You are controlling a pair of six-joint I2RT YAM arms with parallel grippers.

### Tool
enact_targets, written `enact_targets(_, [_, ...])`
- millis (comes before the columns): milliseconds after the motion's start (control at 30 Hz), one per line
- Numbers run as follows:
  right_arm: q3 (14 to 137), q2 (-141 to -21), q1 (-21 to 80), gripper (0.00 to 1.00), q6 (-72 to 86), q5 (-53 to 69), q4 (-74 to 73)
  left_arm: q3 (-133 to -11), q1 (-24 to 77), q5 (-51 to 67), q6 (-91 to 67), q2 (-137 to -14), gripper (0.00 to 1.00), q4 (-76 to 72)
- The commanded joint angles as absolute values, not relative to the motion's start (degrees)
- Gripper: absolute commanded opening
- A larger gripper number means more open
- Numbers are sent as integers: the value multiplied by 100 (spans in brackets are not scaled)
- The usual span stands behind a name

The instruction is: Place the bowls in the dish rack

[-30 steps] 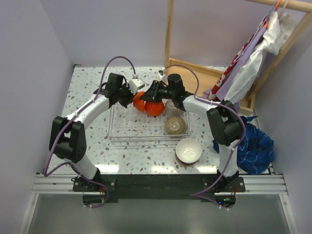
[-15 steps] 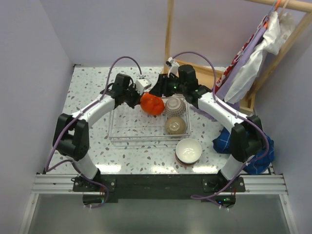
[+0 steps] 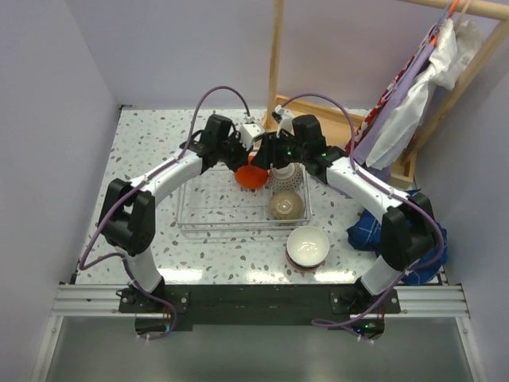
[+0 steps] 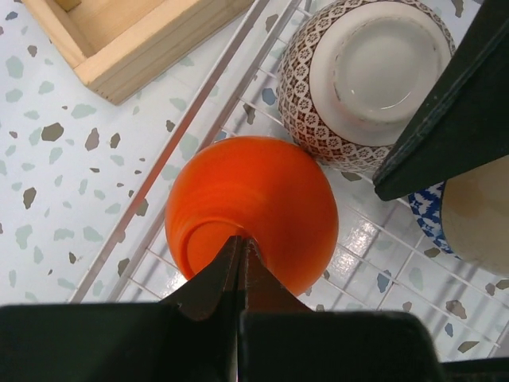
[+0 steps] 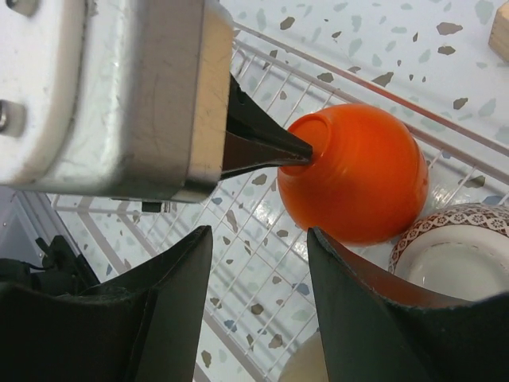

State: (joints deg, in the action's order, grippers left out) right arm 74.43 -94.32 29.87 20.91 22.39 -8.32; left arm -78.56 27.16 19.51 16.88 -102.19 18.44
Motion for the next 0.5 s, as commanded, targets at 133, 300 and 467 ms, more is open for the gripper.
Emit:
enact_targets(133, [7357,-8658,2971,56,1407,2013,-1115,-8235,2865,1899,1608,-10011,0,1915])
enact_targets(300, [7093,-7973,2927,57,318,2012,-1695,-8375,2751,1819,1810,-9449,0,2275])
enact_targets(467, [7198,-7366,2874,57,-2110,2872,-3828,-8762,2049,1793,1478,-9045,2,2584])
